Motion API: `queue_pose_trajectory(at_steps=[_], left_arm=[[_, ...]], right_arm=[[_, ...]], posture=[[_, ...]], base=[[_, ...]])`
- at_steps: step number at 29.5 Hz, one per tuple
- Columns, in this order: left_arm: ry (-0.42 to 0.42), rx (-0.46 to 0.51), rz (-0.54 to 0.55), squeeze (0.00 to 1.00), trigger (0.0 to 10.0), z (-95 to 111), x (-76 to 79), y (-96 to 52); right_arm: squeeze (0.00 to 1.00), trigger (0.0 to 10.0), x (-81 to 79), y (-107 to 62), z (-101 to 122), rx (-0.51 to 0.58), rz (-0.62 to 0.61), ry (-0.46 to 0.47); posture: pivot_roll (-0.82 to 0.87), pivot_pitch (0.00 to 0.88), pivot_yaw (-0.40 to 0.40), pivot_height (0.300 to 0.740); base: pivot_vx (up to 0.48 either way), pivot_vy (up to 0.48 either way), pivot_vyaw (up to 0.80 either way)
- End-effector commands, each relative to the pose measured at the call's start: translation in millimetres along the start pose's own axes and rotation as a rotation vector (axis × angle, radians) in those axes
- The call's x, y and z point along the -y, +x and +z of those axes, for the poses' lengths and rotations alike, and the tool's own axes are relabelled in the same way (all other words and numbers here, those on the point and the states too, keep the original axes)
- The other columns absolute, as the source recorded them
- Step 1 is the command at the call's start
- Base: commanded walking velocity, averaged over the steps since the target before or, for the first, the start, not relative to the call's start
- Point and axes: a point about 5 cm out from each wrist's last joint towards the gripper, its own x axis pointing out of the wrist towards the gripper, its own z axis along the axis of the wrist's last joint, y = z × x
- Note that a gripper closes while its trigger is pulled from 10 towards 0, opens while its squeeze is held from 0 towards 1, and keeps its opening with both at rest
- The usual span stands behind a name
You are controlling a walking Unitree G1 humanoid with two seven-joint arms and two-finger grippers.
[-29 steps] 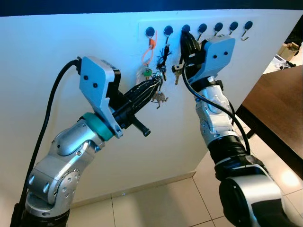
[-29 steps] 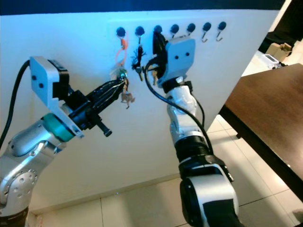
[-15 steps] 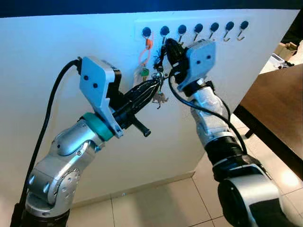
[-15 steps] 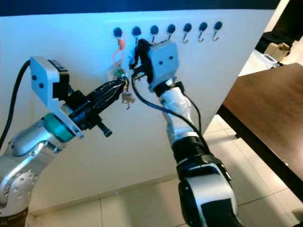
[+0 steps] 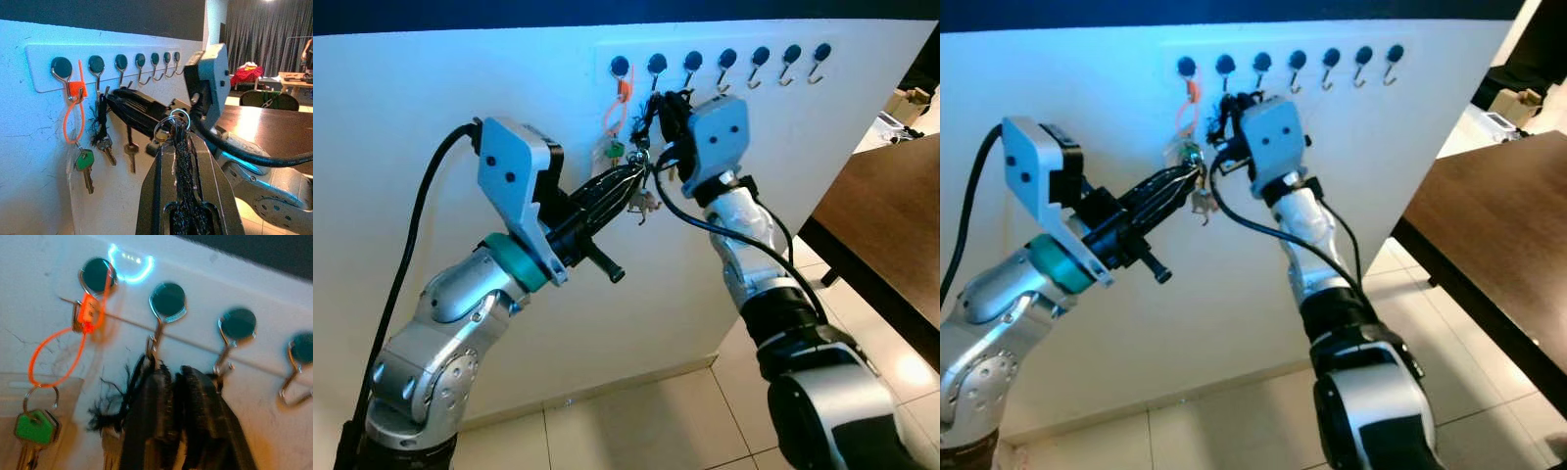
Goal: Hang keys on a hook
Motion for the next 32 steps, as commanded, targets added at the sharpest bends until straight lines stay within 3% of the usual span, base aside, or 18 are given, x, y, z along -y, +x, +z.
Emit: queue_pose_trajectory(at_steps=[1,2,4,5,6,7,8,10,13,15,17,20,22,23,24,26,28,32], left_arm=[[0.001,0.002,-0.014,0.0,10.0,0.9,3.6,-0.4],[0.001,0.001,-0.014,0.0,10.0,0.8,3.7,-0.3],[0.001,0.001,-0.014,0.0,10.0,0.8,3.7,-0.3],[0.002,-0.001,-0.014,0.0,10.0,0.2,3.8,-0.4],[0.002,-0.001,-0.014,0.0,10.0,0.2,3.8,-0.4],[0.002,-0.003,-0.013,0.0,10.0,-0.4,3.8,-0.6],[0.003,-0.004,-0.012,0.0,10.0,-0.8,3.9,-0.8],[0.005,-0.005,-0.01,0.0,10.0,-1.0,3.4,-1.0],[0.012,-0.008,-0.004,0.0,10.0,-1.4,2.3,-1.2],[0.055,-0.038,0.033,0.0,10.0,-7.9,-2.4,-2.0],[0.055,-0.038,0.033,0.0,10.0,-7.9,-2.4,-2.0],[0.12,-0.088,0.091,0.0,10.0,-18.5,-8.6,-3.3],[0.284,-0.191,0.245,0.0,10.0,-39.0,-24.7,-9.0],[0.284,-0.191,0.245,0.0,10.0,-39.0,-24.7,-9.0],[0.341,-0.222,0.303,0.0,10.0,-45.9,-31.0,-12.9],[0.341,-0.222,0.303,0.0,10.0,-45.9,-31.0,-12.9],[0.384,-0.265,0.411,0.0,10.0,-54.2,-41.1,-24.3],[0.389,-0.296,0.494,0.0,10.0,-60.2,-47.4,-34.8]], right_arm=[[1.0,10.0,3.7,-5.3,2.0,0.037,-0.038,0.13],[1.0,10.0,4.3,-7.7,2.6,0.052,-0.046,0.183],[1.0,10.0,4.3,-7.7,2.6,0.052,-0.046,0.183],[1.0,10.0,2.7,-12.5,2.5,0.061,-0.029,0.276],[1.0,10.0,2.7,-12.5,2.5,0.061,-0.029,0.276],[0.0,10.0,-0.7,-18.0,1.0,0.051,0.015,0.357],[0.0,10.0,-3.6,-25.0,-0.1,0.041,0.054,0.443],[0.0,10.0,-5.1,-34.0,-1.3,0.033,0.083,0.501],[0.0,10.0,-3.8,-44.1,-4.5,0.013,0.086,0.527],[0.0,10.0,3.6,-67.5,-17.9,-0.059,0.024,0.498],[0.0,10.0,3.6,-67.5,-17.9,-0.059,0.024,0.498],[0.0,10.0,8.2,-83.2,-28.8,-0.117,-0.041,0.448],[0.0,10.0,14.1,-99.4,-36.1,-0.162,-0.109,0.253],[0.0,10.0,14.1,-99.4,-36.1,-0.162,-0.109,0.253],[0.0,10.0,16.3,-104.5,-36.2,-0.164,-0.129,0.169],[0.0,10.0,16.3,-104.5,-36.2,-0.164,-0.129,0.169],[0.0,10.0,19.0,-111.1,-26.5,-0.143,-0.154,0.082],[0.0,10.0,18.0,-120.4,-21.1,-0.167,-0.153,0.09]], posture=[[0.1,0.104,0.053,0.74],[0.1,0.104,0.053,0.74],[0.1,0.104,0.053,0.74],[0.1,0.104,0.053,0.74],[0.1,0.104,0.053,0.74],[0.1,0.105,0.053,0.74],[0.1,0.105,0.053,0.74],[0.1,0.106,0.051,0.74],[0.09,0.105,0.052,0.74],[0.08,0.101,0.054,0.74],[0.08,0.101,0.054,0.74],[0.07,0.1,0.055,0.74],[0.07,0.093,0.052,0.74],[0.07,0.093,0.052,0.74],[0.06,0.086,0.048,0.74],[0.06,0.086,0.048,0.74],[0.05,0.079,0.044,0.74],[0.04,0.069,0.04,0.74]], base=[[0.0,0.0,0.0],[0.0,0.0,0.0],[0.0,0.0,0.0],[0.0,0.0,0.0],[0.0,0.0,0.0],[0.0,0.0,0.0],[0.0,0.0,0.0],[0.0,0.0,0.0],[0.0,0.0,0.0],[0.0,0.0,0.0],[0.0,0.0,0.0],[0.0,0.0,0.0],[0.0,0.0,0.0],[0.0,0.0,0.0],[0.0,0.0,0.0],[0.0,0.0,0.0],[0.0,0.0,0.0],[0.0,0.0,0.0]])
